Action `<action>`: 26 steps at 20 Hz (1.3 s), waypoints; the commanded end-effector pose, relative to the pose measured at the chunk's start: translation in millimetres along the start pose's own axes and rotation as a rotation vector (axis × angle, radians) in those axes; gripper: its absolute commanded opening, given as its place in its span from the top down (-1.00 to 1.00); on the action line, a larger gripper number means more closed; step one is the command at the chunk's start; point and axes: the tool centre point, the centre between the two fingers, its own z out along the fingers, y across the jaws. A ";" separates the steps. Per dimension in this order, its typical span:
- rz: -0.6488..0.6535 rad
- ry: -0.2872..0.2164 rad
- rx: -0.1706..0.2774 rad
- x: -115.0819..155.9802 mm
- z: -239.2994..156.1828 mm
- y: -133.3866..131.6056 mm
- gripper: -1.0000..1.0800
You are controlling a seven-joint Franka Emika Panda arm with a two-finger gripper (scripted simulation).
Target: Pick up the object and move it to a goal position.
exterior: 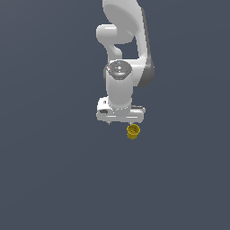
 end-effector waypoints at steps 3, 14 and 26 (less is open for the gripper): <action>0.045 0.005 -0.006 -2.0 8.5 -12.0 -0.92; 0.200 0.029 -0.024 -11.4 37.0 -52.2 -0.92; 0.279 0.043 -0.030 -18.0 51.4 -72.4 -0.92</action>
